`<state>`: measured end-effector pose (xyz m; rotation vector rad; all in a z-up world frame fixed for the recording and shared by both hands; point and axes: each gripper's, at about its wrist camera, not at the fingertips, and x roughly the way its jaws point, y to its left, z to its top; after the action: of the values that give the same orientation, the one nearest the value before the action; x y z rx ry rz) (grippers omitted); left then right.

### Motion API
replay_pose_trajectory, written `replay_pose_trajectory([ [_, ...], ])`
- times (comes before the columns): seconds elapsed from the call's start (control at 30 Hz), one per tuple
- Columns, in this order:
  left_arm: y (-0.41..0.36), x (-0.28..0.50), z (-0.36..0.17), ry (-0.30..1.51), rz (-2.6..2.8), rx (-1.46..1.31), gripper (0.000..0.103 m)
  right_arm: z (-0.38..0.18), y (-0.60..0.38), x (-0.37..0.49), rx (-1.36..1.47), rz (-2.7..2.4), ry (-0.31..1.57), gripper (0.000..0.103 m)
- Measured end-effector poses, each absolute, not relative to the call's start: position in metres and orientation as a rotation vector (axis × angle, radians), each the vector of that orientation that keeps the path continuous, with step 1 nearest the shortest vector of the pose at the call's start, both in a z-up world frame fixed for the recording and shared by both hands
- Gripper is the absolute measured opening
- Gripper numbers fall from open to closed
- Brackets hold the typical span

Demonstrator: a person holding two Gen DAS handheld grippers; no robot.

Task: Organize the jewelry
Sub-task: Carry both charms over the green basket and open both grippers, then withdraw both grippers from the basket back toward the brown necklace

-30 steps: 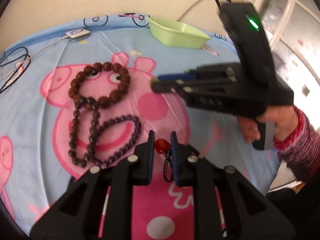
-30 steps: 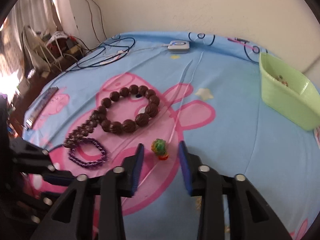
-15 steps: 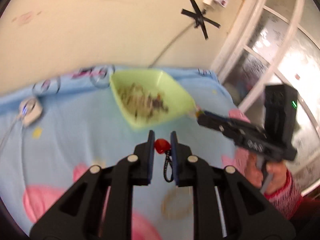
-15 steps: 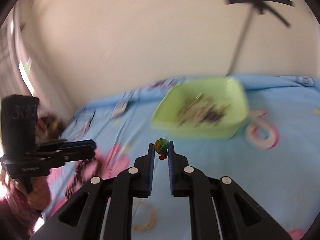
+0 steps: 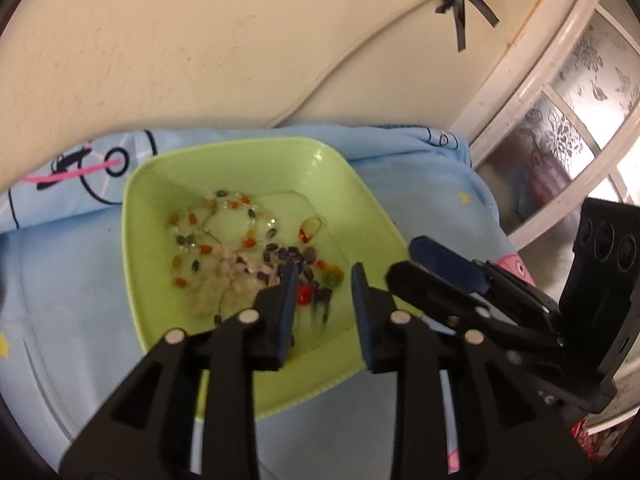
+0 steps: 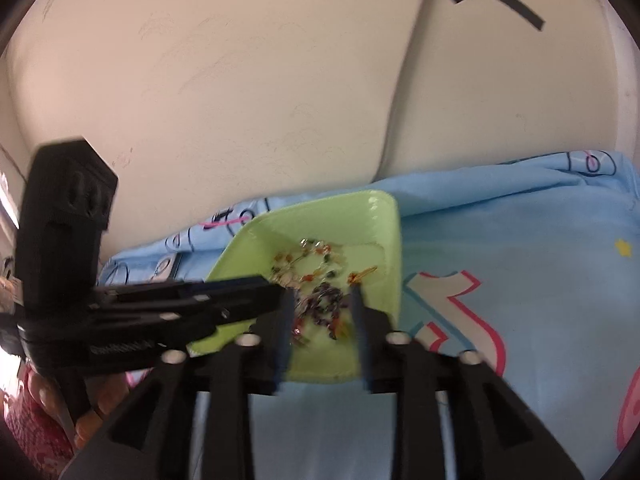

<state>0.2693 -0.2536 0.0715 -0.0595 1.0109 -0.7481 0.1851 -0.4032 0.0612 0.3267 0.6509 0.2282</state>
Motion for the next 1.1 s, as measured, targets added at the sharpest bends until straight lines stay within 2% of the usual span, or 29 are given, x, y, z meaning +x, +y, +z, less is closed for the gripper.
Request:
replay_pose_trajectory([
  [0.1,-0.238,0.254,0.084,0.978,-0.741,-0.092,0.025,0.069,-0.406,0.171,0.351,0.227,0.61,0.018],
  [0.3,-0.194,0.164,0.107,0.805,-0.764,-0.046,0.026,0.078,-0.387,0.13,0.405,0.28,0.571,0.018],
  [0.43,-0.159,0.106,0.092,0.761,-0.732,0.017,0.027,0.061,-0.357,0.103,0.432,0.335,0.627,0.018],
  [0.5,-0.142,0.087,0.081,0.766,-0.711,0.035,0.034,0.05,-0.339,0.091,0.429,0.351,0.661,0.018],
  [0.63,-0.11,0.057,0.059,0.765,-0.651,0.076,0.035,0.031,-0.309,0.07,0.421,0.368,0.705,0.018],
  [0.9,-0.085,0.027,0.02,0.805,-0.559,0.129,0.035,0.019,-0.298,0.049,0.423,0.317,0.687,0.018],
  [1.1,-0.089,0.021,0.021,0.761,-0.552,0.161,0.035,0.017,-0.307,0.045,0.46,0.3,0.663,0.018],
])
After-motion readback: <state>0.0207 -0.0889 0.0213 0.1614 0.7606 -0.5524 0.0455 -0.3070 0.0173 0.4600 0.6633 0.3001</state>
